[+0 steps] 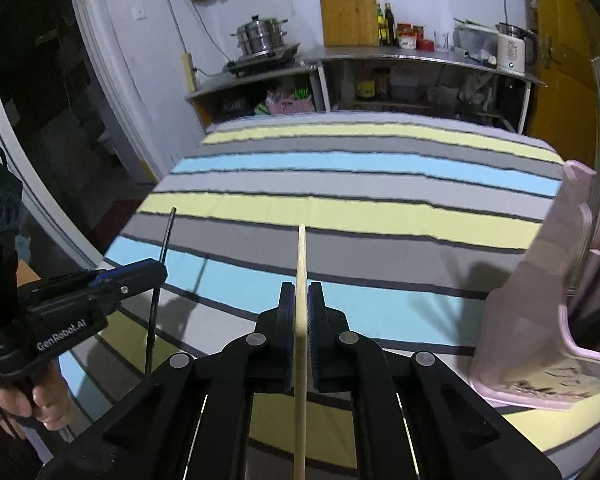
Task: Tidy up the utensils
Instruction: 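Lift both chopsticks upright and carry them above the pink holder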
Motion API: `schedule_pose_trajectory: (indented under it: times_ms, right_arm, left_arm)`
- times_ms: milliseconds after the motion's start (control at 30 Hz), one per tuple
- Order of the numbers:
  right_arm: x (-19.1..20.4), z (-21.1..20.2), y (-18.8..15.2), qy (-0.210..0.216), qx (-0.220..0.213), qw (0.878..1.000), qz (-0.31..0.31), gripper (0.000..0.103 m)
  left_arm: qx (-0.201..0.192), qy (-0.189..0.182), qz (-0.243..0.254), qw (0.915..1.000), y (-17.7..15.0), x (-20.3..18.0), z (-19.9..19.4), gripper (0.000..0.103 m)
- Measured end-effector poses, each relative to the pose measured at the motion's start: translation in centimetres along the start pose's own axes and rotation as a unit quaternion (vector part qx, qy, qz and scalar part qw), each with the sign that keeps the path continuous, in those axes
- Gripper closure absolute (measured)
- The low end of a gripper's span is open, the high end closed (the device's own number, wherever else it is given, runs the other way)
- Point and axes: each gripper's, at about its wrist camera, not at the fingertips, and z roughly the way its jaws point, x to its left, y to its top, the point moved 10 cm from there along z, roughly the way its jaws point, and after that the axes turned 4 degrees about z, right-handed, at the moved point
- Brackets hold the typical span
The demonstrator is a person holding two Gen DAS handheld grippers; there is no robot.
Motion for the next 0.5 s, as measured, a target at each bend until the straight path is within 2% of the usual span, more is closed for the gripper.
schedule_pose_trajectory:
  times_ms: [500]
  right_arm:
    - [0.1, -6.8, 1.4, 0.002, -0.057, 0.998, 0.003, 0.097]
  left_arm:
    - [-0.049, -0.028, 0.032, 0.9979, 2.4, -4.2, -7.0, 0.098]
